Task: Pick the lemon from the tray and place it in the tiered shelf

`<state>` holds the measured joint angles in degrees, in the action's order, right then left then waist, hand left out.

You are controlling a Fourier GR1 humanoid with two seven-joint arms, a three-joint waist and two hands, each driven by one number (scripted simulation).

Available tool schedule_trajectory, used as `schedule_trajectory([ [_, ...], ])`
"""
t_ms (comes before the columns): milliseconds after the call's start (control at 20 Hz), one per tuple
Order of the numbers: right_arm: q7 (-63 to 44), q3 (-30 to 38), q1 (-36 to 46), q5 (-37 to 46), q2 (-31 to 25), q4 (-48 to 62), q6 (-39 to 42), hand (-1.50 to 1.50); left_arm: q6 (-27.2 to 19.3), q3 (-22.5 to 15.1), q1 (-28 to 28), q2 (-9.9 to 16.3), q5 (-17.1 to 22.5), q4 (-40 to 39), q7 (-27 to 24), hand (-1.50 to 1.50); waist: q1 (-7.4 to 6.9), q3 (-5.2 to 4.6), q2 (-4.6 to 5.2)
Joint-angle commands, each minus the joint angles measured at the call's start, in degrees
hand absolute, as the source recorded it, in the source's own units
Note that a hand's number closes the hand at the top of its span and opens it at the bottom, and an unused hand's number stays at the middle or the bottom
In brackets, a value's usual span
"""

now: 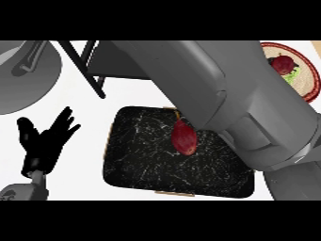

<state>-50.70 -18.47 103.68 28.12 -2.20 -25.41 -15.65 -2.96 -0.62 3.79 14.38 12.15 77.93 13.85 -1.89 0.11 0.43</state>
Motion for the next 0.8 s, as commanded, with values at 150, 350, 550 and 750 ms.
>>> schedule_trajectory([
  [150, 5.8, 1.5, -0.4, 2.0, 0.2, 7.4, -2.3, 1.5, -2.6, -1.8, 0.4, -1.6, -1.8, 1.7, 4.6, 0.0, -0.56, -0.21, 0.31],
  [350, 9.3, 2.0, -1.3, 3.3, 0.5, 9.9, -7.2, 1.5, 0.3, -1.1, -0.5, -0.3, -1.1, 0.8, 2.6, 0.0, -1.09, -0.25, 0.56],
  [550, 12.6, 4.8, -0.1, 1.4, -0.2, 10.2, -4.5, 1.5, 0.5, -0.3, -0.1, -0.5, -1.4, -1.7, 0.9, 0.0, -0.64, -0.24, 0.43],
  [750, 14.3, 5.6, 0.8, 1.9, -0.9, 12.0, -5.6, 1.5, 1.5, 0.0, -0.8, 0.1, 0.0, 1.0, 3.4, 0.0, -1.17, -0.23, 0.47],
])
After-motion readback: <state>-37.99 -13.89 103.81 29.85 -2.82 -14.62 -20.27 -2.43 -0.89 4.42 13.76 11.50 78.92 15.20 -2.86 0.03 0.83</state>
